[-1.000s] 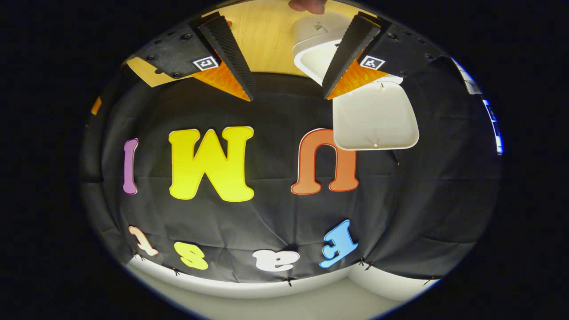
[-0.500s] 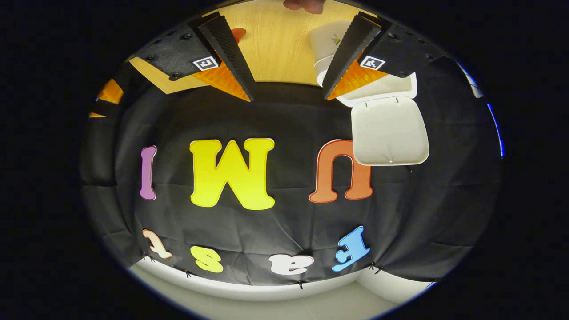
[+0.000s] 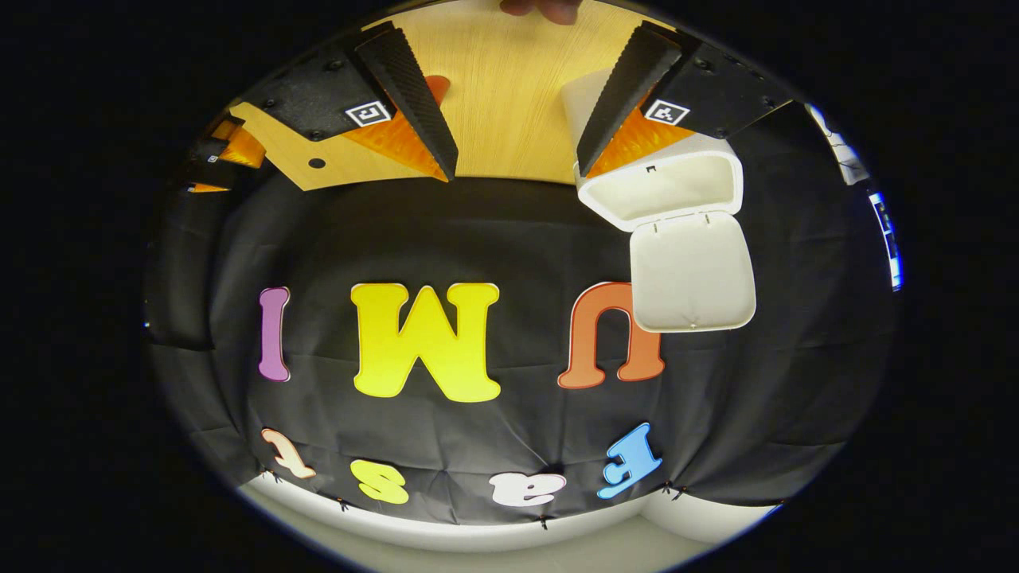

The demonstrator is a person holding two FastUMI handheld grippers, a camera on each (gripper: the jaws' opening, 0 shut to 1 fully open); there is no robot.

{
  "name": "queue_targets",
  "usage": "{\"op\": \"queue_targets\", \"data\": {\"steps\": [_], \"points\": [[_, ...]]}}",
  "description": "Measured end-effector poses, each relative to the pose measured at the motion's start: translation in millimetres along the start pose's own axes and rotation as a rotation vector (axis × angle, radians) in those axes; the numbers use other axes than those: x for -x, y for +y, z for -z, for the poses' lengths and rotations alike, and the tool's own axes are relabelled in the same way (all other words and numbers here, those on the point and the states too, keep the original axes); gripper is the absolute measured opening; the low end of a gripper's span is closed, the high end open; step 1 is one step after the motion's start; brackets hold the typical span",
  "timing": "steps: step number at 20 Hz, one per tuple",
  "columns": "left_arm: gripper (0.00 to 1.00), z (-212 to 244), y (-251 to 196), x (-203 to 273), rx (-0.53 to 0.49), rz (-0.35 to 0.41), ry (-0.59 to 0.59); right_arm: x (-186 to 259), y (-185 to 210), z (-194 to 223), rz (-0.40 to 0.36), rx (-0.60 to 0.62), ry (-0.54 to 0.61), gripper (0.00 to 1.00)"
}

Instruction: Press the lid of the desktop garbage bin to open it, pick up the crumpled paper on the desktop and throw it into the bin, then pick up the pop can on the desktop and drop it into the bin, and finally close the garbage bin lid.

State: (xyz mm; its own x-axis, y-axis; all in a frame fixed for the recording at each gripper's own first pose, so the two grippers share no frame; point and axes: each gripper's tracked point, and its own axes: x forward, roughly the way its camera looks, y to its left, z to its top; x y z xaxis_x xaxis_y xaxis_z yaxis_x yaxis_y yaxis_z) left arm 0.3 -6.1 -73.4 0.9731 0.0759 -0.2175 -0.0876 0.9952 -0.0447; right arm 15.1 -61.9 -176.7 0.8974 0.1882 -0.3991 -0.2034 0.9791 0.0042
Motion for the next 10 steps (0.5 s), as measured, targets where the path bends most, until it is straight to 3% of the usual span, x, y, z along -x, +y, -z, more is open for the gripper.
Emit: {"op": "queue_targets", "data": {"steps": [10], "points": [[0.99,20.3,-11.5,46.2,0.026,-0.015,0.076,-69.0,-11.8,117.0,-0.060,0.024,0.254,0.94]]}}
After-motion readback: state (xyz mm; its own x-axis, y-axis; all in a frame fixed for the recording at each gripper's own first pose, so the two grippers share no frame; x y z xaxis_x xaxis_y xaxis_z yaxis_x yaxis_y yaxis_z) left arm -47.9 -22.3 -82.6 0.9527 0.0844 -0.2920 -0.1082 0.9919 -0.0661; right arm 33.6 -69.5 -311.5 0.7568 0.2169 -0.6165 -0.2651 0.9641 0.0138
